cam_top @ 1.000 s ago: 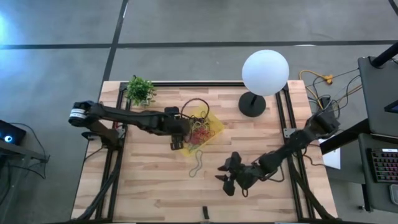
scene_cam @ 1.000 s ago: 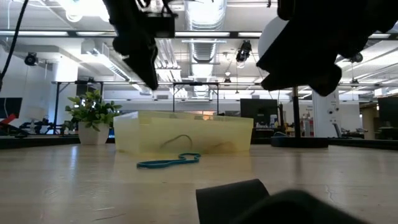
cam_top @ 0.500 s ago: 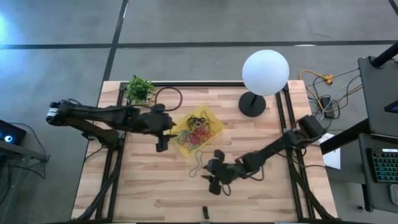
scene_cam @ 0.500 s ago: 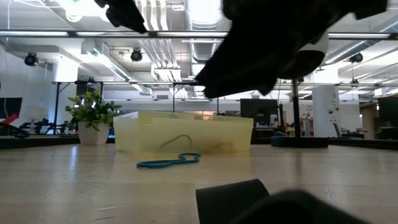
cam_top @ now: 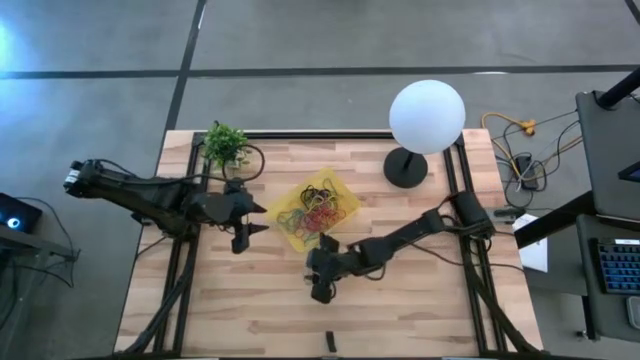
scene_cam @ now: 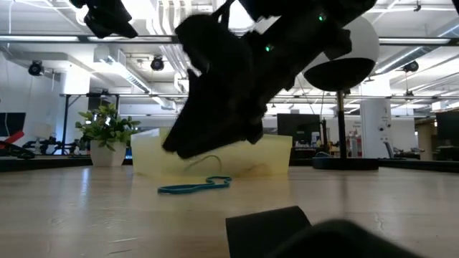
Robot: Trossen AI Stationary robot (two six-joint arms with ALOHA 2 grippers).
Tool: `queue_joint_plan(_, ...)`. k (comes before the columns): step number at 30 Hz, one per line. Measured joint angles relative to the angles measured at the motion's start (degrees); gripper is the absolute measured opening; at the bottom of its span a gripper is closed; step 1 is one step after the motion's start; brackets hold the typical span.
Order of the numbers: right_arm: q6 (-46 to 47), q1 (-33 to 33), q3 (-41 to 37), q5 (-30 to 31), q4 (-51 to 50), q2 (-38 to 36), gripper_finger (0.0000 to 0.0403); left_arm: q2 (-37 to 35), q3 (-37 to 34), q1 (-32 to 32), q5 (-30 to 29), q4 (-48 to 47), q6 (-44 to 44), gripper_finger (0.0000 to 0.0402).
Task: Pick and place rubber bands into bin
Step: Put the blue rubber band into the yellow bin
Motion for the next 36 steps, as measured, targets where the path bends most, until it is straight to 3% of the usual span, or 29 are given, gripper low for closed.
queue_joint_plan(5,0.2,-0.1,4.4,-1.4,-6.3,3.8,0.0139,-1.9,-1.5,-0.6,-0.4,-0.2,-2.1,0.0203)
queue_joint_plan(12,6.1,0.0,5.2,-1.6,-19.1,3.1,0.0119,-3.1,-1.6,-0.7,-2.2,-0.1,-2.1,0.0203)
queue_joint_plan(18,8.9,3.5,2.6,-3.0,-25.7,-0.1,0.0108,-3.1,-1.6,-0.7,-3.1,-0.1,-2.1,0.0203)
queue_joint_plan(25,18.7,8.9,-4.9,-1.7,-29.8,-7.2,0.0107,-2.9,-1.7,-0.6,-3.7,0.7,-1.7,0.0203)
queue_joint_plan(36,15.7,13.2,-13.1,12.9,-24.7,-18.9,0.0118,-2.0,-2.0,-0.6,-5.1,6.3,2.2,0.0203)
